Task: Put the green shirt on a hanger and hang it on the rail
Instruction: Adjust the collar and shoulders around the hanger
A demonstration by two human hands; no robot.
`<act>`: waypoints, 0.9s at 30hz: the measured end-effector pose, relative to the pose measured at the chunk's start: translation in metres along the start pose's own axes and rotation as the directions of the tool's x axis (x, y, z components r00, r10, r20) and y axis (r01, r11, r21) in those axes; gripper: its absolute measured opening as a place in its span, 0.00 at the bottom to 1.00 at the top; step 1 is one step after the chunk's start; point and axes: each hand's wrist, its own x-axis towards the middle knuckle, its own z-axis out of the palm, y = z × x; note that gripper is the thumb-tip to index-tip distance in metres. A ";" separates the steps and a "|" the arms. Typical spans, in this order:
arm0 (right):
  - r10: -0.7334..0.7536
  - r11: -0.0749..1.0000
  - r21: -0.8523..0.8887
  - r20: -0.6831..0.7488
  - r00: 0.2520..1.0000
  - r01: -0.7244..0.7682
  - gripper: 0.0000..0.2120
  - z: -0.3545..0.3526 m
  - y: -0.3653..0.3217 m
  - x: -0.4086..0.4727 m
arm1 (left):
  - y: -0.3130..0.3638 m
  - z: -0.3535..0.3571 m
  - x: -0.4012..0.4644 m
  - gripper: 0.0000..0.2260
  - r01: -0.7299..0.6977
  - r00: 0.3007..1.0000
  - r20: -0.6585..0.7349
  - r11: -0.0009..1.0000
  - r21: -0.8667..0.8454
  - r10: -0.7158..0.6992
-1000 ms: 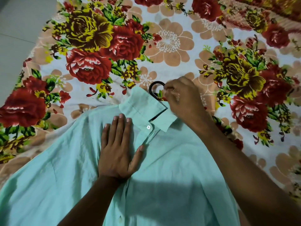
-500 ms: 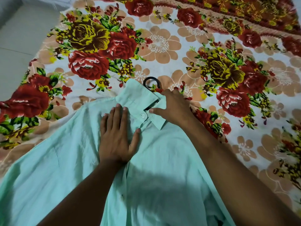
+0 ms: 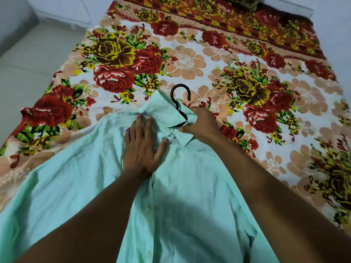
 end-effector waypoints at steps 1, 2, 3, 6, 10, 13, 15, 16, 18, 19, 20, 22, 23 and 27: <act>-0.011 0.999 0.047 0.008 1.000 0.011 0.24 -0.002 -0.001 -0.004 | 0.001 -0.005 -0.001 0.33 0.001 1.000 -0.028 0.998 -0.065 -0.003; -0.030 0.997 0.077 0.015 0.999 0.029 0.24 -0.004 -0.003 -0.008 | 0.002 -0.012 -0.002 0.31 0.005 0.997 -0.076 0.989 -0.145 -0.016; -0.057 0.995 0.087 0.012 0.998 0.056 0.23 -0.006 -0.003 -0.012 | 0.005 -0.020 -0.001 0.30 0.000 0.989 -0.142 0.975 -0.221 -0.032; -0.140 0.984 0.107 -0.025 0.990 0.142 0.19 -0.007 -0.009 -0.024 | 0.028 -0.048 0.013 0.30 -0.021 0.953 -0.293 0.947 -0.321 -0.079; -0.156 0.976 0.144 -0.045 0.987 0.161 0.17 0.000 -0.013 -0.037 | 0.058 -0.072 0.046 0.33 0.159 0.956 -0.162 0.898 -0.411 -0.244; -0.147 0.977 0.147 -0.050 0.988 0.152 0.12 0.001 -0.014 -0.042 | 0.059 -0.081 0.056 0.27 0.307 0.929 -0.057 0.847 -0.434 -0.365; -0.135 0.978 0.155 -0.047 0.990 0.141 0.09 0.002 -0.015 -0.043 | 0.055 -0.086 0.058 0.21 0.336 0.922 0.030 0.759 -0.557 -0.386; -0.132 0.978 0.156 -0.051 0.990 0.139 0.09 0.002 -0.014 -0.043 | 0.052 -0.088 0.058 0.25 0.342 0.928 0.093 0.721 -0.603 -0.362; -0.112 0.980 0.158 -0.059 0.992 0.120 0.10 0.002 -0.013 -0.042 | 0.041 -0.091 0.055 0.39 0.327 0.943 0.141 0.761 -0.560 -0.301; -0.099 0.981 0.163 -0.057 0.993 0.107 0.10 0.002 -0.012 -0.042 | 0.036 -0.091 0.053 0.43 0.330 0.943 0.145 0.791 -0.515 -0.299; -0.093 0.981 0.165 -0.053 0.994 0.101 0.09 0.003 -0.011 -0.043 | 0.032 -0.089 0.051 0.43 0.338 0.941 0.147 0.807 -0.484 -0.305; -0.090 0.980 0.173 -0.058 0.994 0.099 0.10 0.003 -0.011 -0.044 | 0.033 -0.085 0.049 0.39 0.336 0.941 0.151 0.810 -0.481 -0.301; -0.087 0.978 0.185 -0.062 0.994 0.097 0.10 0.004 -0.012 -0.044 | 0.038 -0.083 0.047 0.37 0.337 0.941 0.153 0.815 -0.472 -0.301; -0.056 0.969 0.238 -0.046 0.997 0.065 0.11 0.003 -0.014 -0.044 | 0.057 -0.081 0.042 0.35 0.366 0.930 0.160 0.826 -0.427 -0.330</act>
